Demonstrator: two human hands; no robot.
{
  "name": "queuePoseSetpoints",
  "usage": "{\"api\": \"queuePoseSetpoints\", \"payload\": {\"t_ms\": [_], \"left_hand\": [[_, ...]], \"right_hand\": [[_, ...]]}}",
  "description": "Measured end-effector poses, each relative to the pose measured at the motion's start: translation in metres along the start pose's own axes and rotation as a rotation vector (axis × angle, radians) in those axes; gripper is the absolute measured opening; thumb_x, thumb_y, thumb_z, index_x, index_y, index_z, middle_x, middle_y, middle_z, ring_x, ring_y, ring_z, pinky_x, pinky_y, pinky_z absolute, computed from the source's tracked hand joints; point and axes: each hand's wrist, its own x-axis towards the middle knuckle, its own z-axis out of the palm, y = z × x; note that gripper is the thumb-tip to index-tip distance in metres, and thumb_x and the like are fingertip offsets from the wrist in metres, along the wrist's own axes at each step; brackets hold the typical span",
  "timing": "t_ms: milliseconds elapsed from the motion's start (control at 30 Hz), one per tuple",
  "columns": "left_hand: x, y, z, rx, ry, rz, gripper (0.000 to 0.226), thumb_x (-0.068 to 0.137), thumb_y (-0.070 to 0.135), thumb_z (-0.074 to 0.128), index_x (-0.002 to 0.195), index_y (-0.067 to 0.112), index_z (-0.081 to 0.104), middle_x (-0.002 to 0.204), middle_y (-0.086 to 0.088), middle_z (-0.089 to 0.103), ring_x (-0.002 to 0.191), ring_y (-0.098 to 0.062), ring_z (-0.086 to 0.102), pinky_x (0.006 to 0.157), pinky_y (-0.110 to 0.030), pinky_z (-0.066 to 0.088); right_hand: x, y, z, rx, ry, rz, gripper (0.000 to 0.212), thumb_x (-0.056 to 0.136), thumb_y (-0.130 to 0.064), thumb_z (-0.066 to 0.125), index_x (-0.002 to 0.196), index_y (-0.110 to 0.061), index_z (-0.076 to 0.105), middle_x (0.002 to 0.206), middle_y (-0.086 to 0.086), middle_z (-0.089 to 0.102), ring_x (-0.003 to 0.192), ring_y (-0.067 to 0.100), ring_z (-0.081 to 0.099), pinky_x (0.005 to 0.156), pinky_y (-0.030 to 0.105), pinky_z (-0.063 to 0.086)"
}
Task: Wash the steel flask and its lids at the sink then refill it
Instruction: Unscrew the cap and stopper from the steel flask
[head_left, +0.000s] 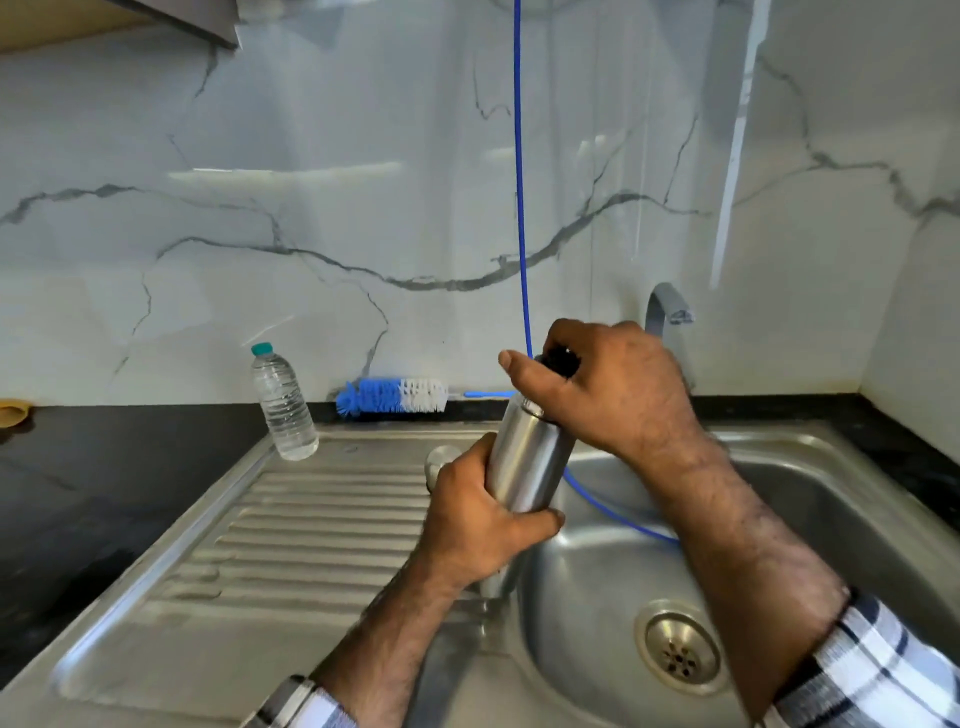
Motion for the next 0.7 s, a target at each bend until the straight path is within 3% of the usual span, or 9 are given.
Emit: {"api": "queuePoseSetpoints", "payload": {"t_ms": [133,267,333,400,500,533,600,667,700], "left_hand": [[-0.001,0.002,-0.004,-0.196,-0.179,0.017,0.052,0.047,0.038,0.094,0.090,0.020,0.069,0.076,0.007,0.068,0.070,-0.012,0.063,0.064,-0.037,0.056],[-0.004,0.002,-0.006,-0.407,-0.410,0.045,0.054,0.057,0.021,0.095,0.097,-0.005,0.069,0.090,-0.036,0.067,0.079,-0.041,0.067,0.073,-0.066,0.057],[-0.003,0.003,-0.008,-0.390,-0.322,0.039,0.055,0.056,0.024,0.096,0.096,-0.002,0.069,0.085,-0.025,0.070,0.076,-0.041,0.067,0.069,-0.058,0.059],[0.001,-0.001,-0.012,-0.336,-0.218,0.012,0.057,0.051,0.029,0.096,0.095,0.006,0.069,0.081,-0.003,0.072,0.075,-0.025,0.068,0.067,-0.041,0.058],[0.004,-0.010,-0.015,-0.245,-0.162,-0.016,0.059,0.047,0.034,0.097,0.096,0.017,0.069,0.080,0.007,0.073,0.075,-0.012,0.069,0.067,-0.030,0.056],[0.004,-0.012,-0.015,-0.217,-0.147,-0.027,0.059,0.046,0.033,0.097,0.096,0.019,0.069,0.081,0.008,0.074,0.075,-0.011,0.070,0.067,-0.031,0.057],[0.004,-0.013,-0.014,-0.169,-0.113,-0.027,0.056,0.048,0.031,0.098,0.095,0.025,0.069,0.082,0.010,0.074,0.075,-0.010,0.070,0.068,-0.033,0.059],[0.005,-0.015,-0.014,-0.127,-0.093,-0.011,0.057,0.048,0.036,0.098,0.096,0.031,0.068,0.082,0.014,0.073,0.074,-0.008,0.069,0.068,-0.030,0.058],[0.005,-0.016,-0.014,-0.114,-0.088,-0.004,0.057,0.047,0.038,0.098,0.096,0.033,0.068,0.082,0.015,0.073,0.073,-0.006,0.068,0.068,-0.028,0.057]], "right_hand": [[-0.002,0.010,0.002,0.302,0.009,-0.101,0.044,0.084,-0.059,0.067,0.068,-0.018,0.068,0.055,-0.003,0.059,0.055,0.016,0.057,0.057,0.033,0.047],[-0.004,0.008,-0.008,0.651,-0.138,-0.250,0.022,0.092,-0.034,0.076,0.082,-0.014,0.076,0.069,-0.002,0.069,0.063,0.016,0.065,0.061,0.031,0.049],[0.000,0.011,-0.017,0.653,-0.232,-0.271,0.020,0.096,-0.035,0.075,0.104,-0.017,0.079,0.088,-0.004,0.076,0.080,0.015,0.071,0.073,0.031,0.055],[0.004,0.018,-0.029,0.595,-0.350,-0.260,0.028,0.098,-0.035,0.072,0.124,-0.025,0.074,0.104,-0.006,0.076,0.093,0.013,0.071,0.084,0.027,0.056],[0.006,0.023,-0.034,0.516,-0.504,-0.298,0.035,0.100,-0.012,0.070,0.132,-0.026,0.068,0.120,-0.010,0.073,0.110,0.014,0.068,0.098,0.031,0.055],[0.006,0.021,-0.032,0.505,-0.511,-0.275,0.037,0.099,-0.012,0.072,0.132,-0.028,0.066,0.122,-0.012,0.071,0.111,0.013,0.067,0.099,0.035,0.056],[0.006,0.016,-0.030,0.414,-0.435,-0.174,0.037,0.095,-0.041,0.077,0.129,-0.037,0.064,0.117,-0.013,0.069,0.103,0.009,0.068,0.091,0.038,0.059],[0.005,0.013,-0.028,0.237,-0.347,-0.120,0.051,0.084,-0.073,0.069,0.121,-0.038,0.068,0.094,-0.010,0.069,0.083,0.004,0.066,0.075,0.034,0.056],[0.005,0.012,-0.027,0.219,-0.339,-0.114,0.052,0.082,-0.075,0.068,0.117,-0.036,0.071,0.087,-0.009,0.070,0.076,0.003,0.064,0.070,0.032,0.054]]}}
